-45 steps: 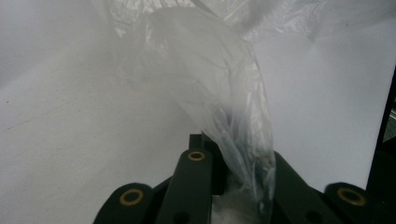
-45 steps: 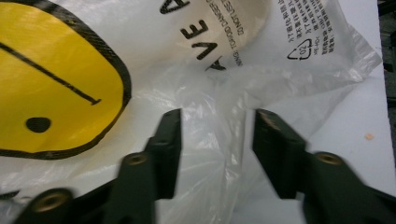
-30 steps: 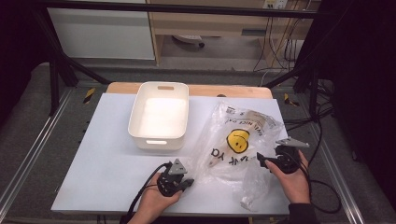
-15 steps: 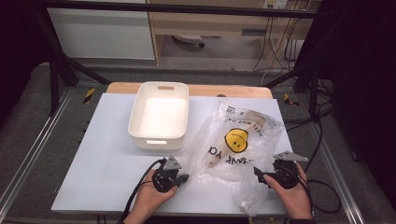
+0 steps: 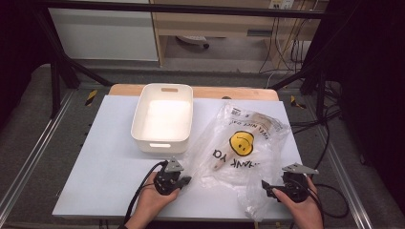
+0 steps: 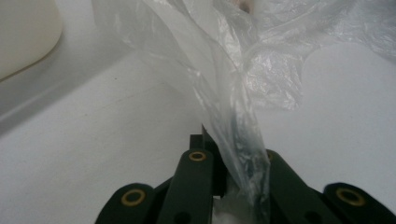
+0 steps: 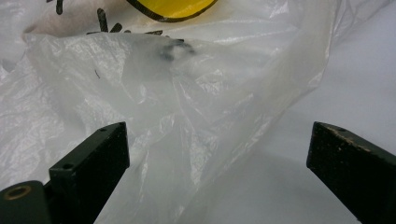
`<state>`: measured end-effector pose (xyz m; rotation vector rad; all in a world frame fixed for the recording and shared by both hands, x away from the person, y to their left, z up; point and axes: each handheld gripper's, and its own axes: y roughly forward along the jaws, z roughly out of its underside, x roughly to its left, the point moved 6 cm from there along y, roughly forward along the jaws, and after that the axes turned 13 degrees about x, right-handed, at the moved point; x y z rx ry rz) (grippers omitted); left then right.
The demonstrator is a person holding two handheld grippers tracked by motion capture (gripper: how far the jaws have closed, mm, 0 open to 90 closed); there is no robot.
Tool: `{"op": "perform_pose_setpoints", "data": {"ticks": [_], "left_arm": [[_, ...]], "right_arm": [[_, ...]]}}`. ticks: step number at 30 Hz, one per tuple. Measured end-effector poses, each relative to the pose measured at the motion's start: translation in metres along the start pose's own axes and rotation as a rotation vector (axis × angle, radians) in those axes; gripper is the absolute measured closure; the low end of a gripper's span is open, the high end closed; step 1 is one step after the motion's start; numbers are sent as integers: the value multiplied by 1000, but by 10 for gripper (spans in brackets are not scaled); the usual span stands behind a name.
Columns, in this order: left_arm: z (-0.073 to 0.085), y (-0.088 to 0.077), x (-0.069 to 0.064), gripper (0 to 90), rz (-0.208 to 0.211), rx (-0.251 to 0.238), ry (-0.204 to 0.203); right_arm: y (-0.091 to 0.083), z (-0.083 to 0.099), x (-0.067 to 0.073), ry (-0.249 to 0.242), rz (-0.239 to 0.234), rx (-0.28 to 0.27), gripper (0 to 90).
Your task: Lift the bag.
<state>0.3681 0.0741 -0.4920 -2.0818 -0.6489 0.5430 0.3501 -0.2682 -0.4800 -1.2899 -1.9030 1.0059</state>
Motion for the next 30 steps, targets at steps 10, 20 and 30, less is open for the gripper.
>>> {"op": "perform_pose_setpoints", "data": {"ticks": [10, 20, 30], "left_arm": [[0, 1, 1, 898, -5, 3, 0], [0, 1, 2, 898, -6, 1, -2], [0, 2, 2, 897, -6, -2, -8]], "right_arm": [[4, 6, 3, -29, -32, 36, 67], [13, 10, 10, -80, -47, 89, 88], [21, 6, 41, -247, -47, 111, 140]]}}
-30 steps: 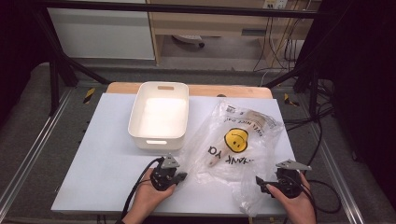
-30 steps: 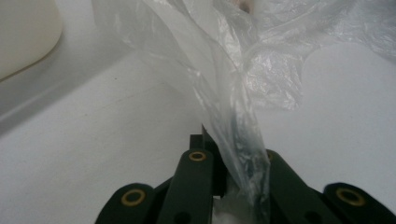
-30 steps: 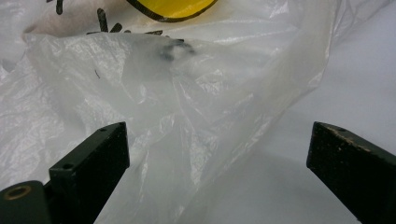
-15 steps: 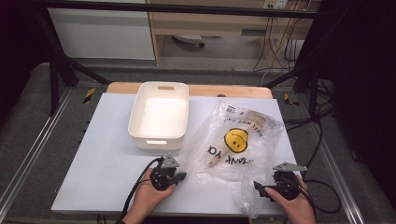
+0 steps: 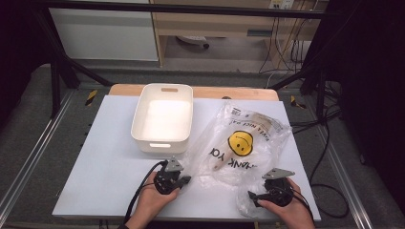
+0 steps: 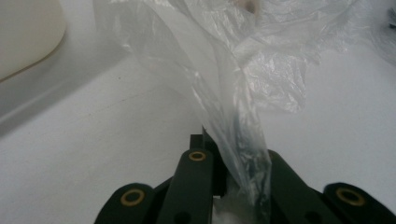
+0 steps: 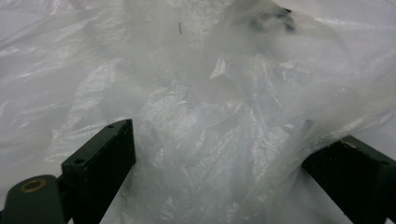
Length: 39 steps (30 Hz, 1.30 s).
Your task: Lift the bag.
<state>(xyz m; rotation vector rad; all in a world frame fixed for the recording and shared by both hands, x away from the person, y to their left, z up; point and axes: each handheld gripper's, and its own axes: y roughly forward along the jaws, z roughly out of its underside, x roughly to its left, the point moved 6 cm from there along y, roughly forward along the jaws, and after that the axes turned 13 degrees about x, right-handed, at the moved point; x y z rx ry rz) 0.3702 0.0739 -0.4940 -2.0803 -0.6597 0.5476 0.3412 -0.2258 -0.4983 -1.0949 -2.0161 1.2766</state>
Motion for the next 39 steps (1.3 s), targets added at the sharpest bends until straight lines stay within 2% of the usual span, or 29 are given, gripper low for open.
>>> {"op": "perform_pose_setpoints", "data": {"ticks": [4, 10, 19, 25, 35, 39], "left_arm": [[0, 0, 0, 898, 1, 1, 1], [-1, 1, -1, 897, 0, 1, 4], [-1, 1, -1, 898, 1, -2, 3], [-2, 1, -1, 899, 3, -4, 3], [-3, -1, -2, 900, 5, -14, 7], [-4, -5, -3, 900, 6, -15, 17]], "right_arm": [[-1, -3, 5, -31, -15, -35, 319], [-1, -9, 10, -76, -26, -47, 591], [0, -15, 12, -106, -61, -42, 868], [0, -17, 11, -103, -83, -51, 900], [-9, -23, 7, -79, -55, -102, 900], [-13, -24, 6, -72, -59, -99, 900]]}}
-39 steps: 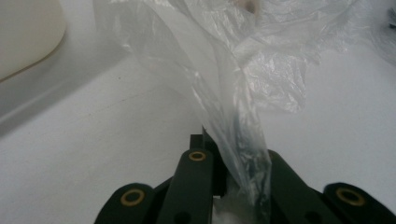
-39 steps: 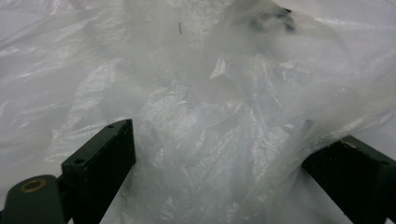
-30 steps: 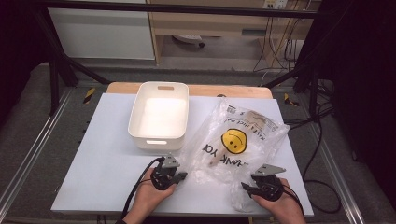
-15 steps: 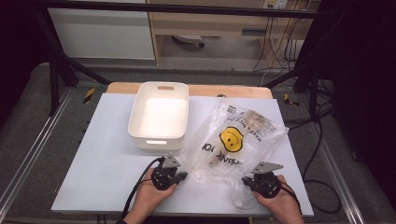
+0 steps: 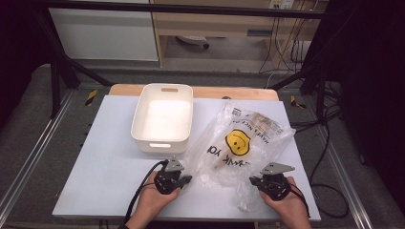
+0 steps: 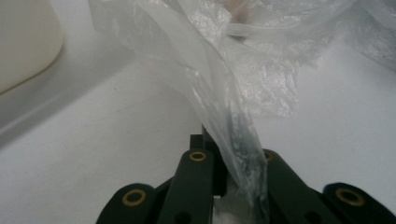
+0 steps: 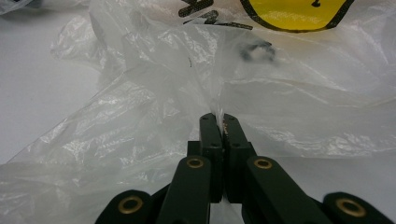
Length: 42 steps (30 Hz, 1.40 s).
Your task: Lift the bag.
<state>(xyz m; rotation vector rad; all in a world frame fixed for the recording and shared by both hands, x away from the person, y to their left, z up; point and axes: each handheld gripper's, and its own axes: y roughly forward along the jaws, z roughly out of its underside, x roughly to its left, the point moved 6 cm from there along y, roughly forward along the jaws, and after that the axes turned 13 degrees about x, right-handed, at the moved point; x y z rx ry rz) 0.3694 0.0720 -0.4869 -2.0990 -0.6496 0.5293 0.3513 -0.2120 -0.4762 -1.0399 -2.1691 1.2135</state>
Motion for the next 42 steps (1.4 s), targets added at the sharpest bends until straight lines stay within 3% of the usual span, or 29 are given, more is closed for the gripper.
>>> {"op": "perform_pose_setpoints", "data": {"ticks": [4, 16, 19, 24, 33, 42], "left_arm": [[-4, -8, 3, 900, -5, -5, 6], [-32, -46, 18, 900, -36, -24, 27], [-41, -56, 19, 900, -50, -35, 45], [-55, -66, 17, 900, -37, -53, 50], [-82, -89, 18, 900, -22, -79, 60], [-105, -110, 24, 900, -20, -83, 73]], "right_arm": [[-9, -5, -3, 9, 20, -25, 900], [-34, -44, -19, -49, 128, -103, 900], [-43, -52, -24, -42, 109, -119, 900], [-56, -65, -32, -38, 99, -135, 900], [-78, -87, -44, -60, 122, -153, 900], [-88, -104, -53, -53, 117, -167, 900]]}}
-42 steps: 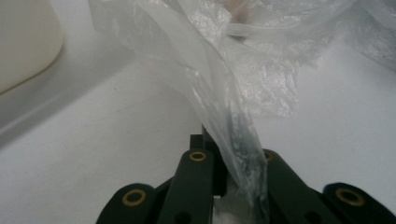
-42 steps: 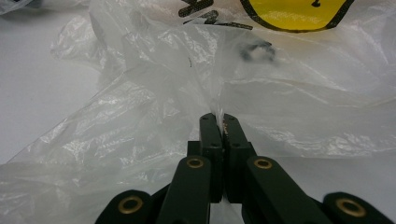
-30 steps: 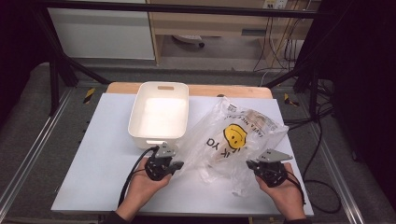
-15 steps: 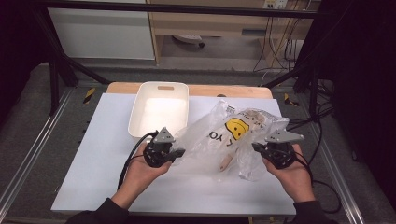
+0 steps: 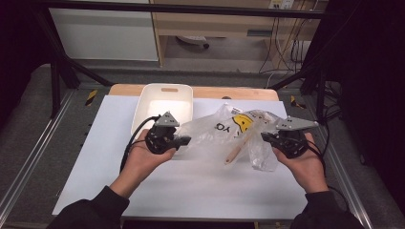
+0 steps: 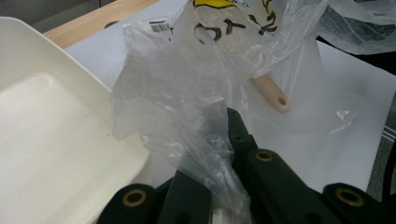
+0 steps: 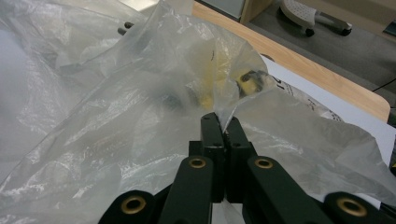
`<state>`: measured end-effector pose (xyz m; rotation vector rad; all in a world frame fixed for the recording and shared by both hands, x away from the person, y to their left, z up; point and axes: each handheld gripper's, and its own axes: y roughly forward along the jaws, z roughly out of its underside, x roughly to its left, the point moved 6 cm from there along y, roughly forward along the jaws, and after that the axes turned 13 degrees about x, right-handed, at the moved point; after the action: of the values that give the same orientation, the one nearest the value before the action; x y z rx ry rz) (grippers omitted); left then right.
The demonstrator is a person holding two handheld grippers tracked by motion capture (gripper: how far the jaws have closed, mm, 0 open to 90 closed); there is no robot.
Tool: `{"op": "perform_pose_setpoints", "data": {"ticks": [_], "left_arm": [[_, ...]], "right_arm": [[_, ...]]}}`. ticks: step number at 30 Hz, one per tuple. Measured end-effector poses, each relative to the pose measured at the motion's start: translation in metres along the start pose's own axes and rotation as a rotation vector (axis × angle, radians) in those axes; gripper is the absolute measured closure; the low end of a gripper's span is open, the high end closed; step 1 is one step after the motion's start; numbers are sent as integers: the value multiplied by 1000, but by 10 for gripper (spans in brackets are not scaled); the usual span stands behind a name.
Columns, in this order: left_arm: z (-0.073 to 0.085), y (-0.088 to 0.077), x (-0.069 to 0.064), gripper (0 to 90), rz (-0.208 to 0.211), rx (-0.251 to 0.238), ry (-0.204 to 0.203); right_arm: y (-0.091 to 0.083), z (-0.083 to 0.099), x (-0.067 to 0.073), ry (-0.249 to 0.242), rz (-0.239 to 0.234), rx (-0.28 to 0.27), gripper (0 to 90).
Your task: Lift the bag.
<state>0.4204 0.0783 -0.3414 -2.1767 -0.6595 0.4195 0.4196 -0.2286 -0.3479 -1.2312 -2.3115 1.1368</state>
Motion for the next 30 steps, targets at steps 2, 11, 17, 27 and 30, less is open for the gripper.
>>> {"op": "perform_pose_setpoints", "data": {"ticks": [2, 11, 17, 27, 30], "left_arm": [[-5, -4, 3, 900, 2, 5, 0], [-26, -20, 20, 900, 13, -1, -29], [-37, -26, 38, 900, 21, -12, -84], [-49, -34, 65, 900, -9, -22, -146], [-51, -36, 75, 900, -11, -29, -173]], "right_arm": [[-1, -3, -2, 1, -1, -4, 900], [-2, -28, -13, -2, -9, -4, 900], [-4, -48, -21, -7, -4, 2, 900], [1, -69, -42, 56, -34, -16, 900], [0, -74, -47, 67, -34, -26, 900]]}}
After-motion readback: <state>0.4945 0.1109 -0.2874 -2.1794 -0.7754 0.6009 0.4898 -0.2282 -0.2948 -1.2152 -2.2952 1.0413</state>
